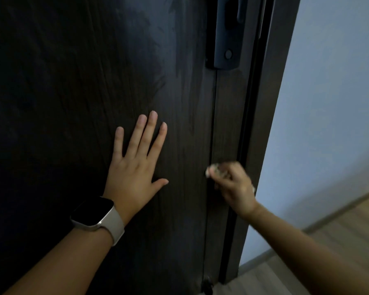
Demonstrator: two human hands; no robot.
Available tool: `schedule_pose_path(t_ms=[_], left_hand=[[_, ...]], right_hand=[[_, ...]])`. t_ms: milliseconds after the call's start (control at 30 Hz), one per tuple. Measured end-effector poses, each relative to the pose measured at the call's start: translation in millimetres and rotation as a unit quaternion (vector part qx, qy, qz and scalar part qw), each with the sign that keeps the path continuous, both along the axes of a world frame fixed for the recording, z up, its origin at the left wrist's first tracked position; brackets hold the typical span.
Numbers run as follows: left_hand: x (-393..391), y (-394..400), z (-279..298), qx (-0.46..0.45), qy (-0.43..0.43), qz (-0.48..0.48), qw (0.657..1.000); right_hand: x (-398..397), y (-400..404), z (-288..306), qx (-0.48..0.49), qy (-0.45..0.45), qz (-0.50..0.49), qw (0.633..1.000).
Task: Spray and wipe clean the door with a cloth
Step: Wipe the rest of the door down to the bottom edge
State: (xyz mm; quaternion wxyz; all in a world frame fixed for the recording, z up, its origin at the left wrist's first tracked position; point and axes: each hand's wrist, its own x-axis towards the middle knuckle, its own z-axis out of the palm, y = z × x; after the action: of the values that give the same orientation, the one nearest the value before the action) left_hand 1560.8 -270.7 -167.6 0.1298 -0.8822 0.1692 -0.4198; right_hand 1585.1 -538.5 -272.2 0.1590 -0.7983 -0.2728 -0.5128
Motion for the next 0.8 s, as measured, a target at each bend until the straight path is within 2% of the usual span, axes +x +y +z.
schedule_pose_path(t_ms=[67, 133, 200, 300, 433, 533, 667, 800], left_hand=[[0.1, -0.2, 0.1, 0.004, -0.001, 0.010, 1.000], [-0.6, -0.4, 1.4, 0.009, 0.002, 0.011, 1.000], [-2.5, 0.1, 2.1, 0.016, 0.004, 0.011, 1.000], [-5.5, 4.2, 4.8, 0.028, 0.009, 0.015, 0.999], [-11.4, 12.5, 9.8, 0.034, 0.011, 0.012, 0.999], [-14.6, 21.0, 8.9, 0.005, -0.008, 0.008, 1.000], [-11.2, 37.7, 2.1, -0.025, -0.007, -0.009, 1.000], [-9.5, 43.0, 0.6, -0.013, -0.007, -0.021, 1.000]], right_hand=[[-10.2, -8.7, -52.5, -0.085, 0.082, 0.007, 0.993], [-15.9, -13.6, -77.9, -0.153, 0.118, 0.002, 0.981], [-23.8, -12.3, -67.2, -0.123, 0.122, 0.012, 0.985], [-30.3, 1.5, 9.5, -0.005, 0.044, 0.048, 0.998], [-11.7, 24.2, 142.5, 0.103, -0.062, 0.020, 0.993], [7.2, 43.6, 185.2, 0.142, -0.120, 0.002, 0.983], [21.8, 53.9, 145.7, 0.113, -0.166, -0.010, 0.980], [13.0, 52.1, 47.3, 0.031, -0.095, 0.037, 0.994]])
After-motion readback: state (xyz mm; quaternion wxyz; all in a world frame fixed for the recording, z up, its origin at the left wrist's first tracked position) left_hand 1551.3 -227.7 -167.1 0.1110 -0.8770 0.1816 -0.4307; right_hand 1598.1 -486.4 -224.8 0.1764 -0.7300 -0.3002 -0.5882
